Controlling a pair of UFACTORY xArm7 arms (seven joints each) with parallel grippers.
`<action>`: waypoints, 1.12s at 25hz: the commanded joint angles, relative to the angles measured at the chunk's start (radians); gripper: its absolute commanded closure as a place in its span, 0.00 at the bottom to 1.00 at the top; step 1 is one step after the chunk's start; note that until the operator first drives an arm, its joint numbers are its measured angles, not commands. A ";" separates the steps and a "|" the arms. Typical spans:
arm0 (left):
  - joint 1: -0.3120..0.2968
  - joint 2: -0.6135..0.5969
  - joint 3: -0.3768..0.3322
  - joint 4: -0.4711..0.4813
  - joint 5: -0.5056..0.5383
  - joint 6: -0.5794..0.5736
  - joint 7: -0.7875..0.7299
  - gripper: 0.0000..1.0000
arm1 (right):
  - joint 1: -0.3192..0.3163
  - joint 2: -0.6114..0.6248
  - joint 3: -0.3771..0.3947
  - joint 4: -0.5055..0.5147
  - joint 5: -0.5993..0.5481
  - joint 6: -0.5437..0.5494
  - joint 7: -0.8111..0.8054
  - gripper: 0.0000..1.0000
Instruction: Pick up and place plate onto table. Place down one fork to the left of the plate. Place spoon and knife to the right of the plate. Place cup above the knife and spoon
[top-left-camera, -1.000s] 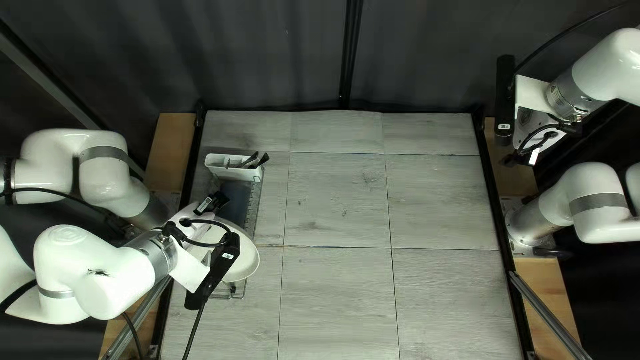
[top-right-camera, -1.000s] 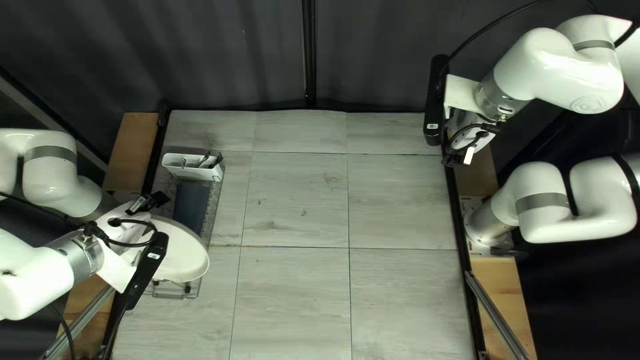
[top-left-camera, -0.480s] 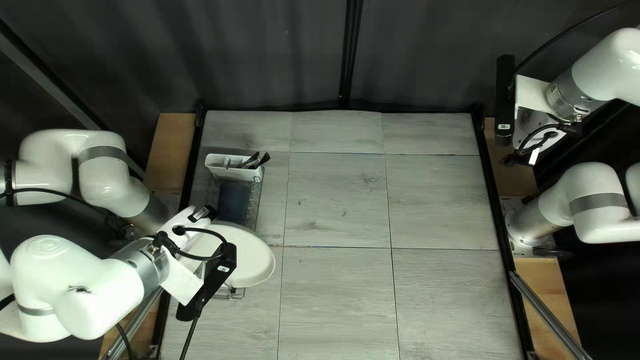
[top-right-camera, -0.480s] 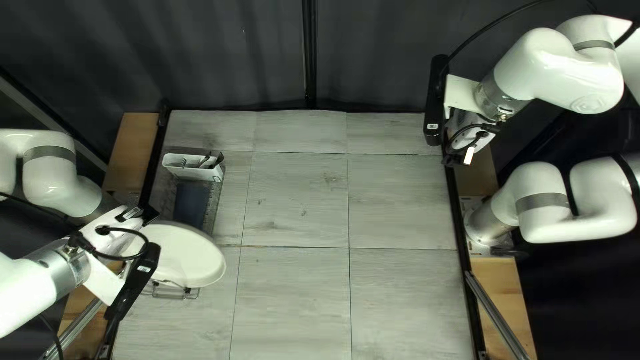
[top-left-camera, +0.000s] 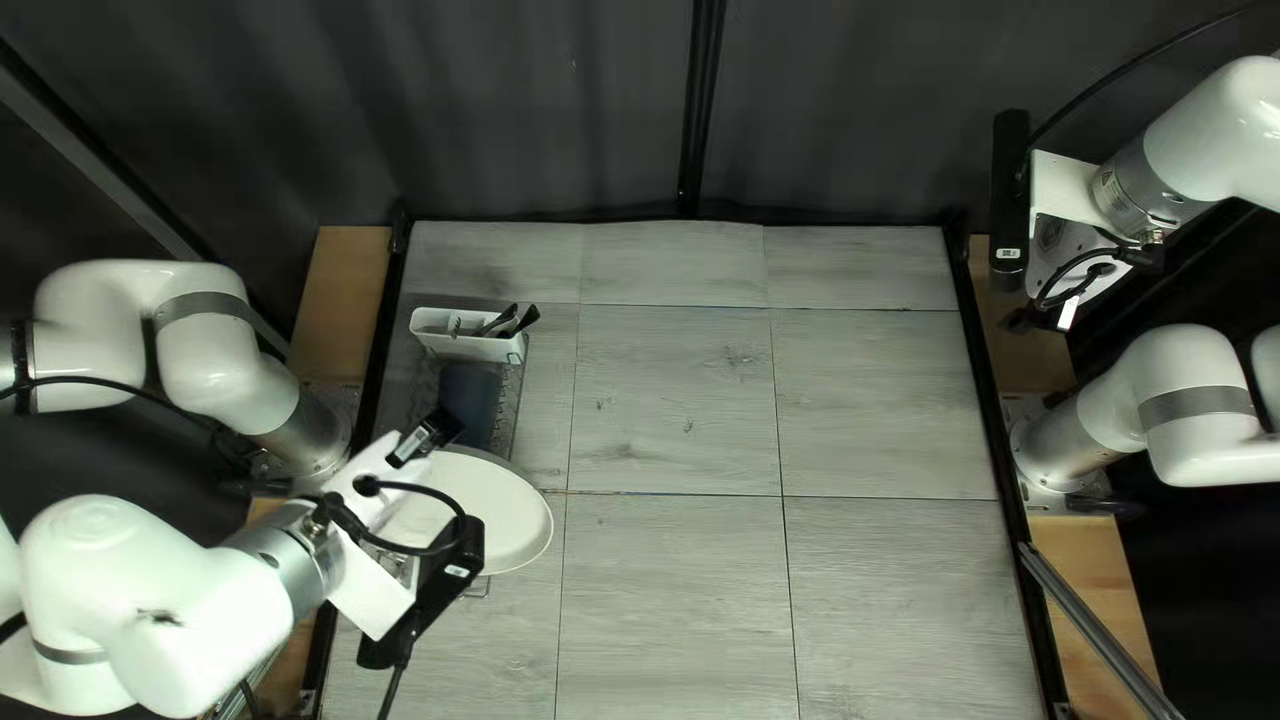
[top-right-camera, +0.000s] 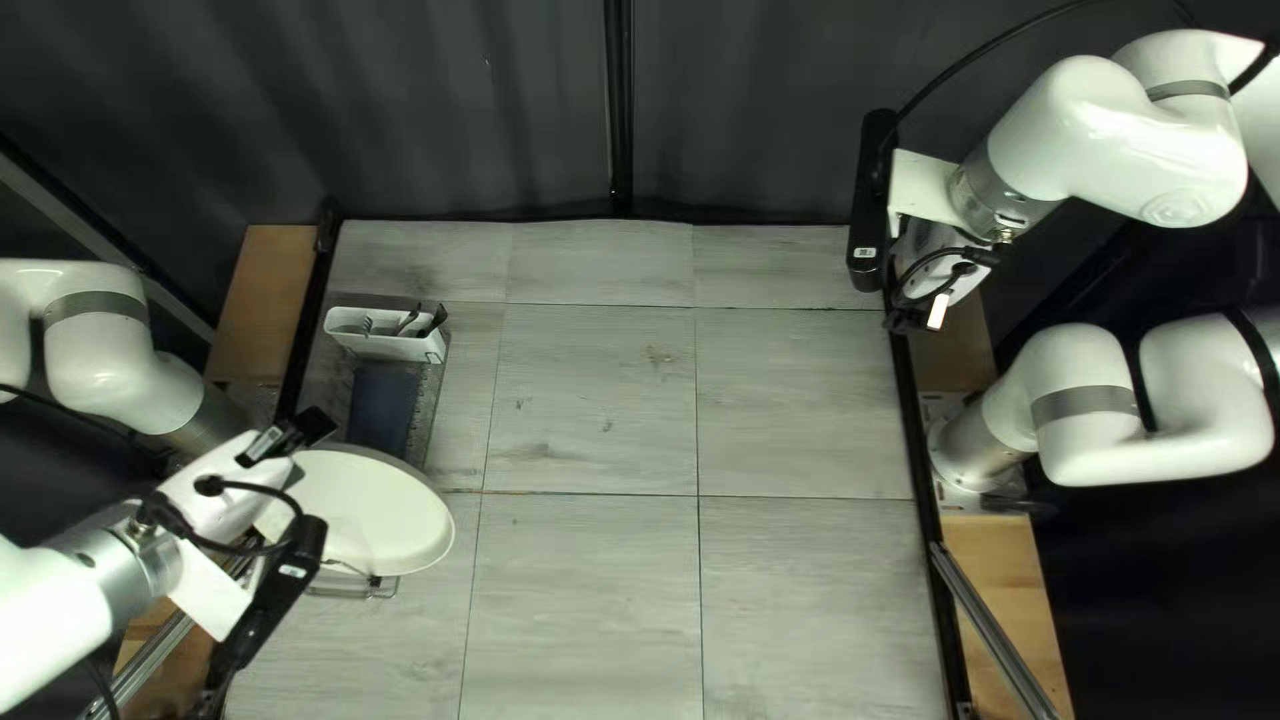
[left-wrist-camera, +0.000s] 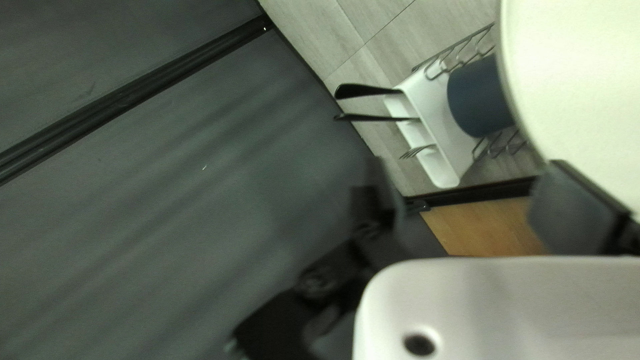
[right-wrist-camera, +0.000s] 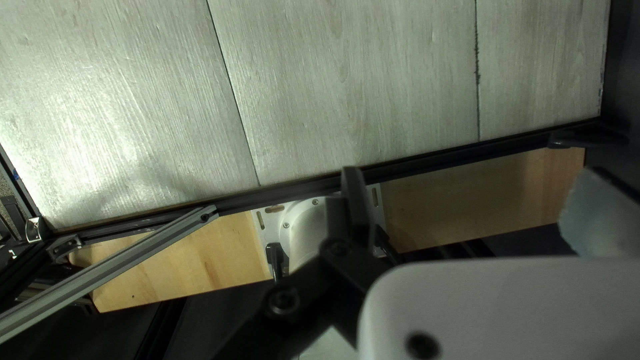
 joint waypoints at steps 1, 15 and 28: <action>0.032 0.015 -0.052 -0.028 -0.009 -0.050 -0.033 0.00 | 0.000 0.000 0.000 0.000 0.000 0.000 0.000 0.00; 0.039 0.014 -0.093 -0.106 -0.039 -0.111 -0.084 0.04 | 0.000 0.000 0.000 0.000 0.000 0.000 0.000 0.00; 0.000 -0.007 -0.054 -0.149 -0.046 -0.108 -0.077 1.00 | 0.000 0.000 0.000 0.000 0.000 0.000 0.000 0.00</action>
